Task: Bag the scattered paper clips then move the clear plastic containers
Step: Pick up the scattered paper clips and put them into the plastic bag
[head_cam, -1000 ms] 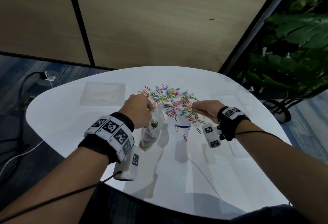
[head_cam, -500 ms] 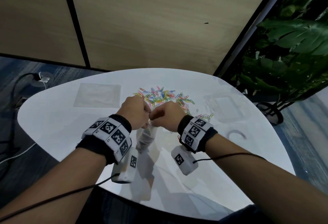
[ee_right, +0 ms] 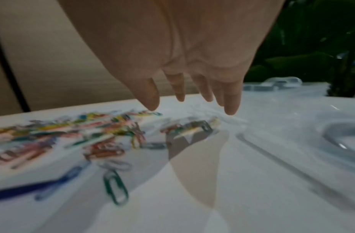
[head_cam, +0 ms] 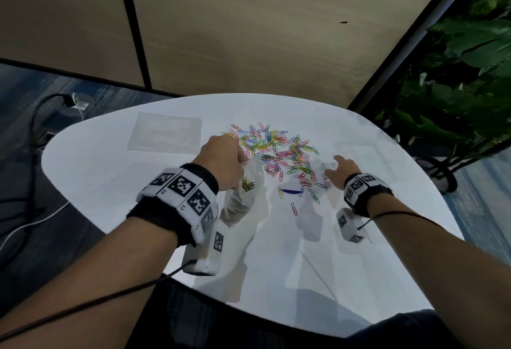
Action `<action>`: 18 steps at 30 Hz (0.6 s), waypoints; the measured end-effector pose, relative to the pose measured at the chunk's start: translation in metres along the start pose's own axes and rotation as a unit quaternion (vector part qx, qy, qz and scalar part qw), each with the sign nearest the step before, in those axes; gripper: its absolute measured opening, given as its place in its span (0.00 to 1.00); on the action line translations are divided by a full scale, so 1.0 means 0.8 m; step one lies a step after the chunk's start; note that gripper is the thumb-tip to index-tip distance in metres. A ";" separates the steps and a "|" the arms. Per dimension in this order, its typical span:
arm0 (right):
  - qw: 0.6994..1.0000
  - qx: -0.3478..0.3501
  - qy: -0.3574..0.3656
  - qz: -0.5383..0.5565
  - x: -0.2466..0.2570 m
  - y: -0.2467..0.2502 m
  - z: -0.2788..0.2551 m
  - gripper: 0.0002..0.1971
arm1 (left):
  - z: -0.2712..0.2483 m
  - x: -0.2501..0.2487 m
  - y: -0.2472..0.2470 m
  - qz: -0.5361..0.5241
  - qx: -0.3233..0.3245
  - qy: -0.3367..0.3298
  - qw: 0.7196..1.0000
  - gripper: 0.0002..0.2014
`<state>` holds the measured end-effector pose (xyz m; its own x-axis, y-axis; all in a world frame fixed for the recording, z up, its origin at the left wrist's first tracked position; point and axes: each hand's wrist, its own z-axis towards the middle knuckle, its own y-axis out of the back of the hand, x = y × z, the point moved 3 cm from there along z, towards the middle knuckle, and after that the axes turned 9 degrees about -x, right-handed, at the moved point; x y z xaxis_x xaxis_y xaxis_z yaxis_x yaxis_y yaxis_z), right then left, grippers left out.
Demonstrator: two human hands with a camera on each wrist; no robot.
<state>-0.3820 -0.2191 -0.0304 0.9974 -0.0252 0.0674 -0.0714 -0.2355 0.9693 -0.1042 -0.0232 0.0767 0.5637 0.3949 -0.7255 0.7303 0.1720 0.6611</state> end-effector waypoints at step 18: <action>0.979 -0.069 0.174 -0.077 0.092 -0.023 -0.021 0.14 | -0.003 0.001 0.001 0.020 0.000 -0.007 1.000 0.13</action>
<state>-0.3074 -0.2001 -0.0392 0.9408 0.3377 -0.0282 0.0575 -0.0770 0.9954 -0.1043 -0.0204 0.0774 0.5971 0.3893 -0.7014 0.7076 0.1564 0.6891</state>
